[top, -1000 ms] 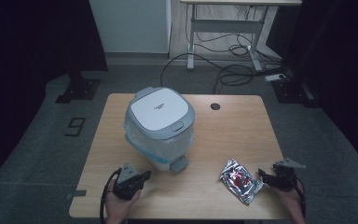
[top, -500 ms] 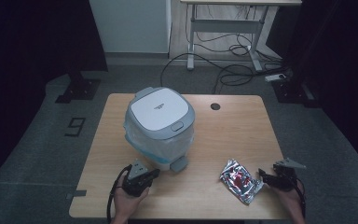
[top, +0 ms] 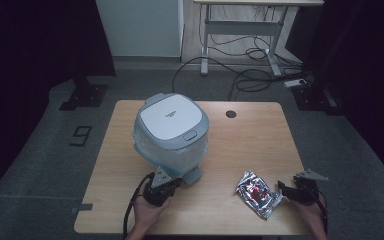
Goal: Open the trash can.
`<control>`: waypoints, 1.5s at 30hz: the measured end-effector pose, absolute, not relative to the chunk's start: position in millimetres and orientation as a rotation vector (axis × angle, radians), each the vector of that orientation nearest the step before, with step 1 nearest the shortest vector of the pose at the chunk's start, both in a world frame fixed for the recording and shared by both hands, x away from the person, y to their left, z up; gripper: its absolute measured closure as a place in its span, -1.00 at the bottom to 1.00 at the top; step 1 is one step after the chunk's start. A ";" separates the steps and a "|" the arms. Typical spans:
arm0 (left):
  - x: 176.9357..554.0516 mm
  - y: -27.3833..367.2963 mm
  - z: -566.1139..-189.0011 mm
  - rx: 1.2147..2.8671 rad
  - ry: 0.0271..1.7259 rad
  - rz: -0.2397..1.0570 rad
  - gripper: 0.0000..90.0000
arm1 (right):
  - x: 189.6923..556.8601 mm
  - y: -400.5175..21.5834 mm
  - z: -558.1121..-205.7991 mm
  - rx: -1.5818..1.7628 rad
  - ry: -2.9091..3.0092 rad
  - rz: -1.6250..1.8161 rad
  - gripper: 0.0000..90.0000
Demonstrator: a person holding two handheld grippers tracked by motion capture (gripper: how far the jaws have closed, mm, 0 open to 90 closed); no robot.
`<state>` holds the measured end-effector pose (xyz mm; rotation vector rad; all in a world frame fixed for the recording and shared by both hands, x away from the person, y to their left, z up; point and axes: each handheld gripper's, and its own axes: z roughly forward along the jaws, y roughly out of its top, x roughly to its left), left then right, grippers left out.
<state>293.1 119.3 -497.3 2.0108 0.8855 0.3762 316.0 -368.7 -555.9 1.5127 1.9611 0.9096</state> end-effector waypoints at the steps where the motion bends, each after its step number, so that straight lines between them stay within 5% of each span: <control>1: 293.1 119.3 -497.3 2.011 0.886 0.376 1.00 | 316.0 -368.7 -555.9 1.513 1.961 0.910 -0.37; 45: 317.9 72.5 -519.5 2.061 0.858 0.438 1.00 | 315.5 -368.9 -555.9 1.516 1.958 0.910 -0.37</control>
